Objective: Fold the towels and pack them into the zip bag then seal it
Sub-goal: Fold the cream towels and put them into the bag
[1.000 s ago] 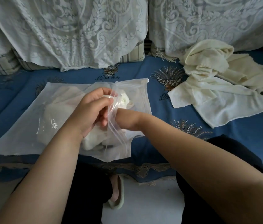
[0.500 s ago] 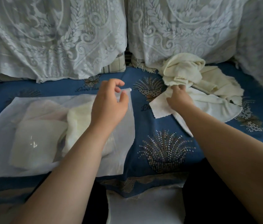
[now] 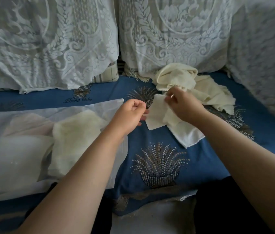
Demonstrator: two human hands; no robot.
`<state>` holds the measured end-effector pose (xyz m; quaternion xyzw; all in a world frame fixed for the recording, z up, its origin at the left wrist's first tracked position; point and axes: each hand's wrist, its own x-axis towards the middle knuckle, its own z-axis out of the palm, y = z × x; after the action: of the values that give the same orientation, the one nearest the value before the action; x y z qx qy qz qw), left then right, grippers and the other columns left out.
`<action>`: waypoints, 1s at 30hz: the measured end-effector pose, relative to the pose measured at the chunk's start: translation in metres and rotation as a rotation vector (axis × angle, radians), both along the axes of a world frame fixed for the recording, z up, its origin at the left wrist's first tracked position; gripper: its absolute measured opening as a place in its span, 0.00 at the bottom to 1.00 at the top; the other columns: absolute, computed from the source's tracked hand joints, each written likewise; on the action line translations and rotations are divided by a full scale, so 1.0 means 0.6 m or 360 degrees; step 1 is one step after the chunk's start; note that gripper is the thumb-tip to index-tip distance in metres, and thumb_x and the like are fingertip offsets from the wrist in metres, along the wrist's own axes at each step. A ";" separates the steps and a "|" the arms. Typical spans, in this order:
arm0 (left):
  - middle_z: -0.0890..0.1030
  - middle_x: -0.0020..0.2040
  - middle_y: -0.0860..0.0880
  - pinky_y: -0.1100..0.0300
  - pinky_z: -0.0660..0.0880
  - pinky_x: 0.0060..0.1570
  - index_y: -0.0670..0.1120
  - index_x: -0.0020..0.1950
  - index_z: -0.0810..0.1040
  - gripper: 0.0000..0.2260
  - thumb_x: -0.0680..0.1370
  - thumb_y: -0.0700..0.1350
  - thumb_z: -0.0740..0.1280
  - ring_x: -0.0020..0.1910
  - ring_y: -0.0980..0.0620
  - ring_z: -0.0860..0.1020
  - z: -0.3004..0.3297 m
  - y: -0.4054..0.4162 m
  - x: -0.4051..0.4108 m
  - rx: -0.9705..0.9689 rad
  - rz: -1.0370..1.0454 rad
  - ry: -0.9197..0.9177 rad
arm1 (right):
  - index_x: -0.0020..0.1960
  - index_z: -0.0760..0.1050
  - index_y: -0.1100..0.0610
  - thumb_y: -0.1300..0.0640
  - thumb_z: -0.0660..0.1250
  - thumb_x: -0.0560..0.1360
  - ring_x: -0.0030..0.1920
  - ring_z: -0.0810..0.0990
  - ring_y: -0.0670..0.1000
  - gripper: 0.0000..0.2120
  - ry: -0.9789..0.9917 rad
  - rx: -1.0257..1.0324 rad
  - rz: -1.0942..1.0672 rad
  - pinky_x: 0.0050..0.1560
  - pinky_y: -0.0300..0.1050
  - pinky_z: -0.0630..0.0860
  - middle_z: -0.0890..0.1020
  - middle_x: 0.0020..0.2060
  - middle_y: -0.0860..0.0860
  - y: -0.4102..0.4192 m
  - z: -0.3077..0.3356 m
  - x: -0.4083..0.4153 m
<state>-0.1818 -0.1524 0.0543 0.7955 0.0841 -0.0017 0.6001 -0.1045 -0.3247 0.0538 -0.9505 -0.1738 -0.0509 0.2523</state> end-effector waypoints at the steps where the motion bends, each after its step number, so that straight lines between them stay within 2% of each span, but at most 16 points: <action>1: 0.82 0.52 0.51 0.53 0.77 0.54 0.50 0.55 0.74 0.08 0.81 0.50 0.59 0.50 0.53 0.80 -0.005 -0.003 0.001 0.0100 -0.0037 0.0035 | 0.55 0.73 0.54 0.51 0.59 0.80 0.43 0.76 0.52 0.09 0.0187 0.0020 0.0153 0.43 0.44 0.70 0.78 0.44 0.51 0.003 0.008 -0.034; 3: 0.80 0.56 0.52 0.50 0.75 0.59 0.51 0.58 0.74 0.10 0.80 0.53 0.59 0.54 0.52 0.79 -0.013 -0.006 0.001 0.0420 -0.0128 0.0091 | 0.55 0.74 0.51 0.50 0.59 0.80 0.43 0.76 0.49 0.08 0.0517 -0.0144 0.0372 0.44 0.42 0.68 0.77 0.44 0.47 0.007 0.000 -0.096; 5: 0.77 0.63 0.51 0.52 0.73 0.60 0.51 0.63 0.72 0.13 0.81 0.52 0.57 0.58 0.51 0.77 -0.015 -0.012 -0.006 0.0756 -0.0323 0.0184 | 0.57 0.73 0.51 0.49 0.58 0.80 0.44 0.75 0.50 0.11 0.0705 -0.0382 0.0489 0.44 0.42 0.66 0.78 0.45 0.49 0.010 -0.030 -0.139; 7: 0.75 0.66 0.52 0.56 0.71 0.60 0.51 0.67 0.71 0.15 0.82 0.52 0.56 0.62 0.52 0.74 -0.014 -0.022 -0.018 0.0964 -0.0600 0.0268 | 0.60 0.73 0.52 0.50 0.57 0.80 0.49 0.75 0.51 0.12 0.0804 -0.0419 0.0472 0.46 0.42 0.65 0.80 0.52 0.51 0.010 -0.058 -0.159; 9: 0.76 0.63 0.51 0.58 0.70 0.59 0.48 0.65 0.73 0.19 0.81 0.57 0.54 0.62 0.52 0.74 -0.010 -0.039 -0.031 0.0997 -0.0901 0.0354 | 0.62 0.74 0.54 0.52 0.58 0.80 0.55 0.76 0.52 0.13 0.0796 -0.0152 0.0380 0.50 0.41 0.67 0.80 0.57 0.51 -0.001 -0.070 -0.164; 10: 0.77 0.61 0.51 0.58 0.70 0.58 0.47 0.64 0.74 0.22 0.80 0.60 0.54 0.61 0.53 0.74 -0.009 -0.047 -0.036 0.0968 -0.1021 0.0400 | 0.61 0.75 0.54 0.54 0.59 0.80 0.55 0.77 0.50 0.12 0.0780 0.0058 0.0335 0.51 0.40 0.68 0.80 0.55 0.50 -0.009 -0.071 -0.163; 11: 0.78 0.59 0.52 0.59 0.71 0.57 0.47 0.64 0.73 0.23 0.79 0.62 0.55 0.59 0.53 0.75 -0.009 -0.054 -0.039 0.0944 -0.1102 0.0435 | 0.57 0.77 0.54 0.55 0.61 0.79 0.53 0.77 0.49 0.10 0.0803 0.0306 0.0292 0.51 0.41 0.69 0.81 0.52 0.49 -0.018 -0.068 -0.162; 13: 0.79 0.50 0.55 0.61 0.72 0.46 0.49 0.60 0.74 0.22 0.75 0.63 0.64 0.50 0.56 0.77 -0.009 -0.064 -0.043 0.0980 -0.1123 0.0391 | 0.47 0.79 0.53 0.54 0.64 0.78 0.44 0.77 0.48 0.06 0.0987 0.0764 0.0189 0.45 0.43 0.71 0.80 0.41 0.49 -0.037 -0.051 -0.162; 15: 0.78 0.41 0.56 0.60 0.70 0.38 0.50 0.49 0.76 0.14 0.71 0.59 0.71 0.41 0.55 0.76 -0.010 -0.066 -0.043 0.1036 -0.1015 0.0217 | 0.44 0.78 0.54 0.48 0.67 0.75 0.37 0.76 0.46 0.09 0.1075 0.0814 0.0150 0.38 0.41 0.71 0.79 0.35 0.48 -0.059 -0.030 -0.162; 18: 0.78 0.39 0.56 0.56 0.72 0.38 0.53 0.40 0.76 0.02 0.71 0.48 0.68 0.40 0.54 0.76 -0.003 -0.060 -0.040 0.1121 -0.0773 -0.0095 | 0.43 0.78 0.55 0.45 0.72 0.70 0.36 0.77 0.47 0.13 0.1123 0.0294 0.0313 0.38 0.42 0.72 0.80 0.34 0.48 -0.083 -0.002 -0.156; 19: 0.78 0.40 0.56 0.55 0.72 0.40 0.54 0.39 0.75 0.03 0.71 0.45 0.66 0.42 0.53 0.76 0.001 -0.057 -0.039 0.1237 -0.0679 -0.0232 | 0.42 0.78 0.55 0.47 0.73 0.70 0.36 0.78 0.48 0.11 0.1212 0.0241 0.0392 0.38 0.43 0.74 0.81 0.35 0.49 -0.089 0.007 -0.156; 21: 0.77 0.42 0.55 0.55 0.70 0.41 0.54 0.39 0.75 0.08 0.71 0.40 0.64 0.45 0.50 0.74 0.003 -0.047 -0.034 0.1544 -0.0456 -0.0563 | 0.43 0.79 0.58 0.52 0.73 0.71 0.35 0.80 0.50 0.09 0.1457 0.0522 0.0567 0.37 0.42 0.77 0.82 0.36 0.53 -0.100 0.021 -0.156; 23: 0.77 0.46 0.50 0.55 0.67 0.42 0.50 0.43 0.78 0.07 0.72 0.38 0.65 0.48 0.46 0.74 0.002 -0.028 -0.026 0.1638 -0.0074 -0.0822 | 0.47 0.79 0.63 0.54 0.69 0.71 0.34 0.82 0.51 0.11 0.1615 0.1008 0.0629 0.36 0.41 0.80 0.83 0.37 0.56 -0.111 0.035 -0.154; 26: 0.75 0.56 0.44 0.51 0.69 0.49 0.46 0.54 0.78 0.11 0.73 0.40 0.67 0.55 0.40 0.73 0.000 0.002 -0.006 0.1480 0.0443 -0.0715 | 0.52 0.77 0.63 0.56 0.64 0.75 0.35 0.84 0.51 0.12 0.1643 0.1551 0.0207 0.37 0.42 0.82 0.85 0.38 0.56 -0.126 0.039 -0.134; 28: 0.74 0.58 0.41 0.48 0.69 0.51 0.47 0.59 0.75 0.15 0.73 0.41 0.67 0.57 0.39 0.73 -0.003 0.012 0.004 0.1473 0.0638 -0.0572 | 0.53 0.77 0.62 0.54 0.61 0.78 0.34 0.84 0.51 0.12 0.1639 0.1559 -0.0159 0.36 0.44 0.82 0.85 0.37 0.55 -0.136 0.024 -0.116; 30: 0.72 0.60 0.41 0.47 0.69 0.51 0.48 0.63 0.72 0.20 0.72 0.40 0.68 0.59 0.38 0.71 -0.010 0.003 0.006 0.1637 0.0721 -0.0569 | 0.57 0.77 0.62 0.51 0.63 0.78 0.36 0.84 0.52 0.16 0.1606 0.1361 -0.0386 0.36 0.44 0.81 0.85 0.39 0.55 -0.142 0.004 -0.105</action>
<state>-0.1783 -0.1509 0.0482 0.9345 0.1394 0.3017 0.1275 -0.1674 -0.4097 0.0559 -0.6871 0.1088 0.3072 0.6494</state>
